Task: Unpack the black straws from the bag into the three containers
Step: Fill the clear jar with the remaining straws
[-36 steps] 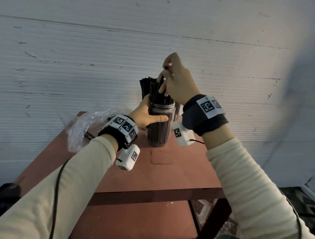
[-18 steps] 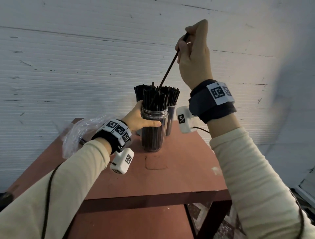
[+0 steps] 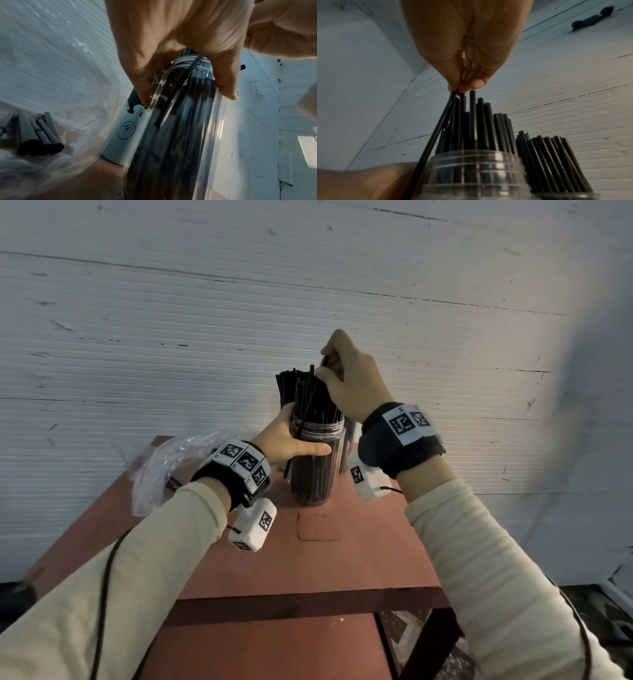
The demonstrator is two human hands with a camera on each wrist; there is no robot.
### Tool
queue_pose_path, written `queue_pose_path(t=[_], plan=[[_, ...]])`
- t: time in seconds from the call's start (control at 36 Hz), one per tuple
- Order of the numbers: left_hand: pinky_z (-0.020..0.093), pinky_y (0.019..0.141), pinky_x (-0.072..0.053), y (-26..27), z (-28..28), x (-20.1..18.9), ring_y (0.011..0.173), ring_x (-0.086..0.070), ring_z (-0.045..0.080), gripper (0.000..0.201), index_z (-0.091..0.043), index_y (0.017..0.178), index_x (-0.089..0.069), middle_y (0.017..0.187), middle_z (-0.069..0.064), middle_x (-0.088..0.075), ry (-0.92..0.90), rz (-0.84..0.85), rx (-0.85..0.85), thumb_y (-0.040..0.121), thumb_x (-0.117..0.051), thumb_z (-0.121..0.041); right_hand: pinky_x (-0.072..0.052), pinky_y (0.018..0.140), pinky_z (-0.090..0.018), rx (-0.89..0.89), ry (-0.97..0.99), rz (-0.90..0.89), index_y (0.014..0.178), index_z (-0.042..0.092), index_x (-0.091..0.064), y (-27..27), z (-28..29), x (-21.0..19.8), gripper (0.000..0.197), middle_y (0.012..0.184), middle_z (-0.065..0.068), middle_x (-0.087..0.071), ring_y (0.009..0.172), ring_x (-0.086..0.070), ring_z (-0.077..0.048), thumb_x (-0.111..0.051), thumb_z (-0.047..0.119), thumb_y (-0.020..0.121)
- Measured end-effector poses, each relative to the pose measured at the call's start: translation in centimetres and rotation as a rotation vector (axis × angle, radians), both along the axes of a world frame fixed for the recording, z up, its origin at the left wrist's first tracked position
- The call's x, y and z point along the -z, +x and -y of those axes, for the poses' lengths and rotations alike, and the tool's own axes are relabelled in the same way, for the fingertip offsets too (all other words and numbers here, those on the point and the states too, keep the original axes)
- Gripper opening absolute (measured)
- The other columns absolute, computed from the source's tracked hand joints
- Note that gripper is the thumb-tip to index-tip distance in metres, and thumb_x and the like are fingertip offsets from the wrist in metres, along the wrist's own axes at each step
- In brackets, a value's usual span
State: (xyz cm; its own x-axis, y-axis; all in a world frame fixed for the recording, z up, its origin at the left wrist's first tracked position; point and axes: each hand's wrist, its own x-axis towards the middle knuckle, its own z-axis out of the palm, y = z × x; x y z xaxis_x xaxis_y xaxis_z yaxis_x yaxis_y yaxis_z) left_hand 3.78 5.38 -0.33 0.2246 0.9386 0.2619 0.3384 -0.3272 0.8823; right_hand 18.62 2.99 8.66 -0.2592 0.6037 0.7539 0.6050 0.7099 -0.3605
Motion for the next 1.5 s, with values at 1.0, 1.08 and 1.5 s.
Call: queue_pose_path(t=[1.0, 1.08, 1.5], plan=[[0.038, 0.102, -0.048, -1.4, -0.9, -2.6, 0.113, -0.064, 0.015, 0.064, -0.025, 0.122, -0.058, 0.122, 0.001, -0.067, -0.074, 0.096, 0.199, 0.067, -0.08, -0.05, -0.044, 0.061, -0.02, -0.075, 0.293, -0.297, 0.111, 0.012, -0.034, 2.4, 0.5, -5.0, 0.022, 0.092, 0.009, -0.046, 0.062, -0.049, -0.019, -0.037, 0.0, 0.094], [0.04, 0.105, -0.047, -1.4, -0.9, -2.8, 0.113, -0.064, 0.017, 0.051, -0.025, 0.118, -0.06, 0.121, 0.002, -0.068, -0.079, 0.102, 0.196, 0.073, -0.075, -0.044, -0.043, 0.061, -0.02, -0.067, 0.308, -0.288, 0.109, 0.015, -0.032, 2.5, 0.5, -5.3, 0.022, 0.094, 0.006, -0.047, 0.063, -0.049, -0.02, -0.037, 0.0, 0.094], [0.04, 0.109, -0.043, -1.0, -0.5, -1.9, 0.116, -0.061, 0.012, 0.058, -0.028, 0.12, -0.058, 0.122, -0.003, -0.067, -0.092, 0.109, 0.237, 0.067, -0.081, -0.038, -0.04, 0.067, -0.009, -0.08, 0.178, -0.077, 0.113, 0.001, -0.045, 0.6, 0.1, -2.8, 0.019, 0.091, 0.005, -0.052, 0.071, -0.05, 0.001, -0.046, -0.001, 0.094]])
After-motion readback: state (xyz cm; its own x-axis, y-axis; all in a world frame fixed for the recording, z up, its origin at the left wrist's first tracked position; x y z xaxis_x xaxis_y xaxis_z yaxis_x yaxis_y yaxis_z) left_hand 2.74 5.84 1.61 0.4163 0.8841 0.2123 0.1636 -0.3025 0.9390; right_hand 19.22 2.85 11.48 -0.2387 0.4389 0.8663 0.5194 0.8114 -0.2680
